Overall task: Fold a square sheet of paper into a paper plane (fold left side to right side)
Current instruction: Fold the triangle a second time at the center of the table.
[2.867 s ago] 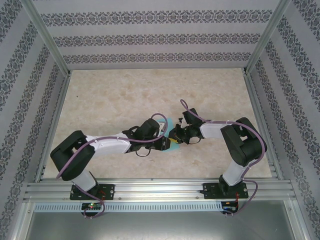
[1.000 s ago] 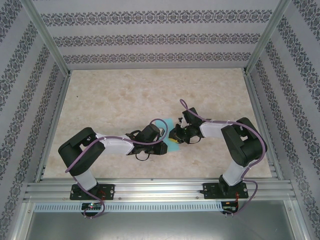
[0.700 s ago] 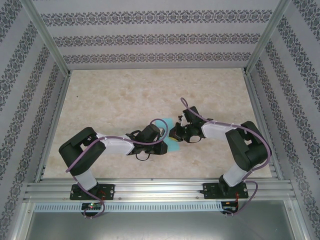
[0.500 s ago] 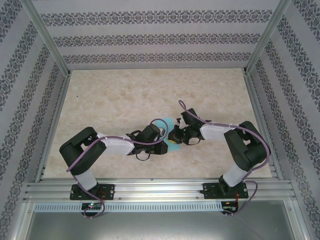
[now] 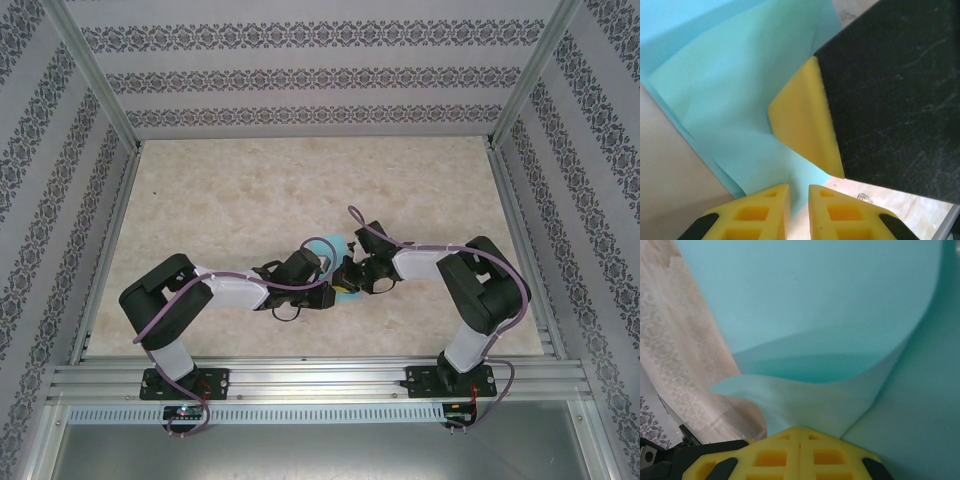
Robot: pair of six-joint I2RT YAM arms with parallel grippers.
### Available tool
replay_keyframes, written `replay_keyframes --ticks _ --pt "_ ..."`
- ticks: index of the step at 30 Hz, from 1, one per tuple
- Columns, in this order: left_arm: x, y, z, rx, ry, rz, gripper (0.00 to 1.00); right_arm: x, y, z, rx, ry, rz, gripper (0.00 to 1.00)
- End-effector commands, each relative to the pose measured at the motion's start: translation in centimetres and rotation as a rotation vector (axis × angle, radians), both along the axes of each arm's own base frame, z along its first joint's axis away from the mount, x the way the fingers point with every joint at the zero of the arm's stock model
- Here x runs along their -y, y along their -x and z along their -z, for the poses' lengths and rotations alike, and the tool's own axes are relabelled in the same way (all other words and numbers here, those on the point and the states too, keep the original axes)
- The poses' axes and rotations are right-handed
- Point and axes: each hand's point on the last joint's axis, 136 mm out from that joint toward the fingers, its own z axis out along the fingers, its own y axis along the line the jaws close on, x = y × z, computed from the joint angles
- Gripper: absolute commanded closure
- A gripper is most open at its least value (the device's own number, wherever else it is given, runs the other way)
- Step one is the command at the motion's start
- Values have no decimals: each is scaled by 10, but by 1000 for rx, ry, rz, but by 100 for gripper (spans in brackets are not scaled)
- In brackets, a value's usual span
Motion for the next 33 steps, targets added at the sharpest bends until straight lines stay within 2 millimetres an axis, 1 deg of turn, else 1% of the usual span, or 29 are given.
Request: replay_keyframes --ticks 1,8,11,20,23,27,33 --pt "-18 18 32 -62 -101 -7 80 6 2 17 0 88 -18 94" --pt "-25 22 38 -76 -115 -13 81 10 -15 10 57 123 -27 93" --pt "-27 24 41 -81 -121 -14 81 14 -22 7 74 135 -28 92" --pt "-30 27 44 -89 -126 -20 81 37 -43 3 107 151 11 92" --pt "-31 27 44 -89 -125 -20 81 44 -53 4 111 156 27 92" --pt "-31 28 42 -85 -121 -18 81 55 -69 1 125 159 51 92" --pt "-30 28 40 -83 -115 -19 81 68 -85 -4 148 179 64 92"
